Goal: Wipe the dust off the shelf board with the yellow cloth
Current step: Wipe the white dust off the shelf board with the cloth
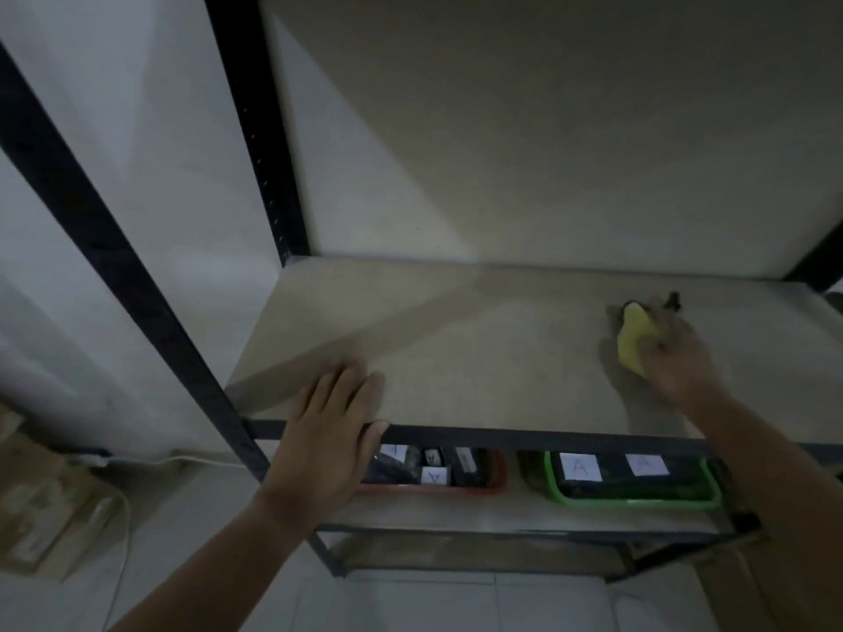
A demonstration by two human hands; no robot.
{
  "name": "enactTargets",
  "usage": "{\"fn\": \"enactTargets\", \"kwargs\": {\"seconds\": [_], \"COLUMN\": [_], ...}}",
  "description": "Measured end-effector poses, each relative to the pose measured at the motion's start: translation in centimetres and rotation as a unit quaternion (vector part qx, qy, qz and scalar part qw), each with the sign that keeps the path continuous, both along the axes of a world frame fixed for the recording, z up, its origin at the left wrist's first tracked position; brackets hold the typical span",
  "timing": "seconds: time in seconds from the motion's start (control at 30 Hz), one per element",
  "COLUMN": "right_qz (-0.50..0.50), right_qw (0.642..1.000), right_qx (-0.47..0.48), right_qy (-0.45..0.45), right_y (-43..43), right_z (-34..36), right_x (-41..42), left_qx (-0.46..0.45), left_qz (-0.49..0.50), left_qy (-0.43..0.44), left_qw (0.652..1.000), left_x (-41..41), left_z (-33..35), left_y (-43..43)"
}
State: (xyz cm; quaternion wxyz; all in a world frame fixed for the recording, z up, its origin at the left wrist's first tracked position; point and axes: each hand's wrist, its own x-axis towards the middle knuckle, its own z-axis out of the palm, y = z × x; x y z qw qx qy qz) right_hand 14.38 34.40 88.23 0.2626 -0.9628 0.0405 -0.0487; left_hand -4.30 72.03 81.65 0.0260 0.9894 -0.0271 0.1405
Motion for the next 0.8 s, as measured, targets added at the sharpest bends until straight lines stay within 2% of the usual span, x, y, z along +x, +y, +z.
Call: {"fn": "enactTargets", "kwargs": {"seconds": [0.07, 0.17, 0.23, 0.3, 0.37, 0.47, 0.53, 0.57, 0.67, 0.73, 0.8], "right_qz": [0.023, 0.197, 0.326, 0.384, 0.386, 0.320, 0.234, 0.184, 0.069, 0.080, 0.194], "right_qw": [1.000, 0.980, 0.943, 0.912, 0.897, 0.927, 0.961, 0.977, 0.998, 0.996, 0.979], "right_qx": [-0.007, -0.014, 0.055, 0.142, 0.196, 0.194, 0.133, 0.085, 0.008, -0.012, 0.012], "right_qy": [0.014, -0.029, -0.022, 0.032, 0.088, 0.003, -0.066, -0.072, -0.014, -0.041, -0.066], "right_y": [1.5, 8.9, 14.2, 16.8, 16.1, 11.3, 6.7, 4.3, 0.0, 1.8, 6.6], "right_z": [-0.8, -1.4, -1.2, -0.5, 0.1, 1.3, 1.5, 1.5, 0.1, -1.2, -1.7], "right_x": [0.4, -1.7, -5.0, -8.0, -8.9, -6.6, -3.7, -2.6, -1.8, -3.3, -6.2], "left_qx": [0.008, 0.009, 0.011, 0.005, -0.005, -0.010, -0.008, -0.009, -0.008, -0.008, -0.011], "left_qz": [-0.002, 0.004, 0.001, -0.005, -0.006, 0.002, 0.005, 0.005, 0.004, 0.004, 0.006], "left_qy": [-0.005, 0.015, 0.025, 0.024, 0.028, 0.027, 0.032, 0.033, 0.029, 0.023, 0.021], "left_qw": [1.000, 1.000, 1.000, 1.000, 1.000, 1.000, 0.999, 0.999, 1.000, 1.000, 1.000], "left_x": [0.1, 0.2, 0.2, 0.2, 0.1, 0.3, 0.3, 0.3, 0.2, 0.3, 0.2], "left_z": [0.1, 0.0, 0.0, 0.0, 0.0, 0.0, -0.1, -0.1, -0.1, -0.1, -0.2], "left_y": [-0.1, -0.1, 0.2, 0.4, 0.5, 0.3, 0.3, 0.3, 0.2, 0.1, 0.2]}}
